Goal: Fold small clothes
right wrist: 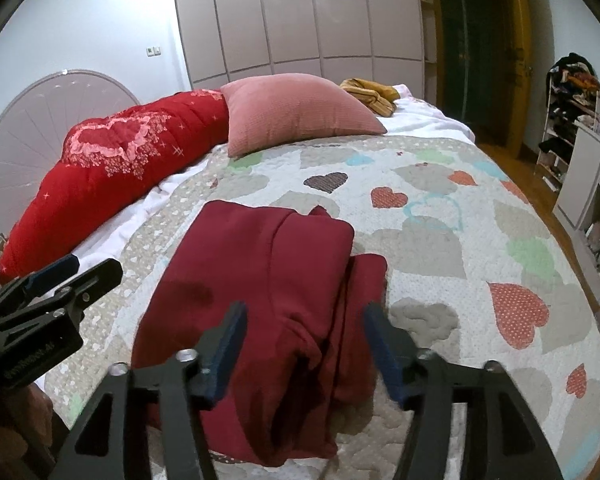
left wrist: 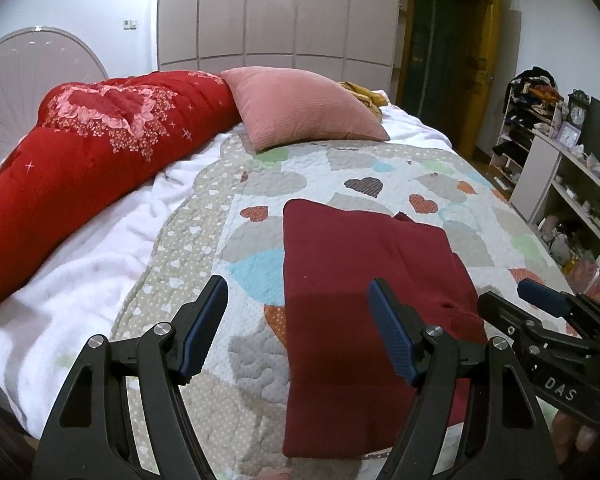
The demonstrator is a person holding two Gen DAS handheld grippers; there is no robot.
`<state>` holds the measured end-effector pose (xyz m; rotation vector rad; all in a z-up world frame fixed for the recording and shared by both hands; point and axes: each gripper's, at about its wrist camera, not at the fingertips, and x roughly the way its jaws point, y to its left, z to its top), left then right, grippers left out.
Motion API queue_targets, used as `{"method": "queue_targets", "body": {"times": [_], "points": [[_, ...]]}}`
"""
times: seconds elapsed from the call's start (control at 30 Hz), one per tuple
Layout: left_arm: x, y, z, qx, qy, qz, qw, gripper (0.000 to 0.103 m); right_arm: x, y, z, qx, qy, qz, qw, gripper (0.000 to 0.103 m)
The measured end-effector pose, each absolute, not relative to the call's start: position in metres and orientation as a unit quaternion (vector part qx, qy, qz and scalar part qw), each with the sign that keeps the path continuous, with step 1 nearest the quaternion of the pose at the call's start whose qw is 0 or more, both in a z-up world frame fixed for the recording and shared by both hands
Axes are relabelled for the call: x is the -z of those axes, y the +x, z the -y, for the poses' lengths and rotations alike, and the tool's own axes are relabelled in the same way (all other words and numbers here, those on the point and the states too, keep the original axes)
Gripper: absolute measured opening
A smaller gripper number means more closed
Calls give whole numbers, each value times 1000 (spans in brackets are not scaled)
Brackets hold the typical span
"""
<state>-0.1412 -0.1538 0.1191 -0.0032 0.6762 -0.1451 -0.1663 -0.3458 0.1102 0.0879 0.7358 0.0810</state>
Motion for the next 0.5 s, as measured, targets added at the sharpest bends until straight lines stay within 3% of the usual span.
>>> {"method": "queue_targets", "body": {"times": [0.5], "points": [[-116, -142, 156, 71, 6, -332, 941, 73, -107, -163, 342, -45, 41, -369, 927, 66]]}}
